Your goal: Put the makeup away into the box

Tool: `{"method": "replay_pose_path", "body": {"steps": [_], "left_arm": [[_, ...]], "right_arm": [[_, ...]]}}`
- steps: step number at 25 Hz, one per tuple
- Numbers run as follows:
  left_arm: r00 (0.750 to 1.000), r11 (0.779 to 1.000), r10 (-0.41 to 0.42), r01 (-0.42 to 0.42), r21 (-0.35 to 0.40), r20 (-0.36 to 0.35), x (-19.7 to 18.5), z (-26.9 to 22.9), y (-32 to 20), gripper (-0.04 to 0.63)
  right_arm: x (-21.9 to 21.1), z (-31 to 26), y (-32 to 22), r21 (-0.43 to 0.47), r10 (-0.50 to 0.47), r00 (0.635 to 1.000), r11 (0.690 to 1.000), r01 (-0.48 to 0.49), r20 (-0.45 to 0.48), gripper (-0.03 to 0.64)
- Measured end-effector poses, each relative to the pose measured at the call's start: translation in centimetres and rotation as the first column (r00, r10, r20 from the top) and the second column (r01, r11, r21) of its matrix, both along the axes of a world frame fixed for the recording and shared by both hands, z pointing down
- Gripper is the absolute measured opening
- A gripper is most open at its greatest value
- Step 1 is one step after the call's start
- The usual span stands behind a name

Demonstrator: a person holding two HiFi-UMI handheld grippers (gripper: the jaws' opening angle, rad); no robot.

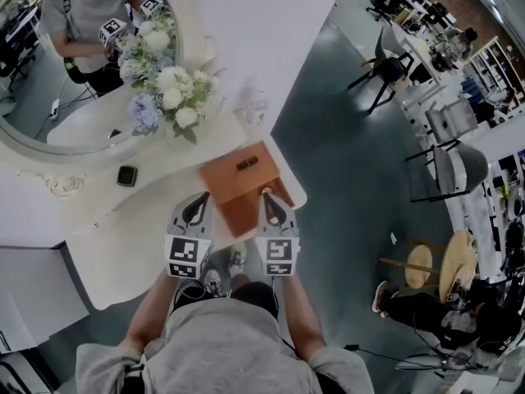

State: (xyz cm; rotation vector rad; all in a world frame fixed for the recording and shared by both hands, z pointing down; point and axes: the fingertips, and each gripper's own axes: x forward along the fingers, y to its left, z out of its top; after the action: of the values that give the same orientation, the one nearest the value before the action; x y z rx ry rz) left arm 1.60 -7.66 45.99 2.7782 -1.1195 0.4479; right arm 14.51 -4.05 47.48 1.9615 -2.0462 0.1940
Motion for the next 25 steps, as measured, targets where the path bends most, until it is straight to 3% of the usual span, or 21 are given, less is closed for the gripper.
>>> {"method": "replay_pose_path", "body": {"steps": [16, 18, 19, 25], "left_arm": [[0.99, 0.986, -0.125, 0.132, -0.1, 0.07, 1.6, 5.3, -5.3, 0.001], [0.987, 0.982, -0.141, 0.15, -0.116, 0.077, 1.5, 6.0, -5.8, 0.0], [0.985, 0.979, -0.151, 0.16, -0.124, 0.08, 1.4, 6.3, -6.0, 0.002], [0.975, 0.965, -0.196, 0.21, -0.155, 0.1, 0.7, 8.3, -7.1, 0.001]], "right_arm": [[1.3, 7.0, -9.2, -0.151, -0.165, 0.984, 0.973, 0.173, 0.062, 0.026], [1.1, 8.3, -10.1, -0.182, -0.185, 0.979, 0.963, 0.199, 0.091, 0.166], [1.0, 8.9, -10.5, -0.196, -0.188, 0.976, 0.959, 0.206, 0.107, 0.206], [1.2, 12.9, -12.8, -0.294, -0.179, 0.974, 0.932, 0.213, 0.14, 0.313]]}}
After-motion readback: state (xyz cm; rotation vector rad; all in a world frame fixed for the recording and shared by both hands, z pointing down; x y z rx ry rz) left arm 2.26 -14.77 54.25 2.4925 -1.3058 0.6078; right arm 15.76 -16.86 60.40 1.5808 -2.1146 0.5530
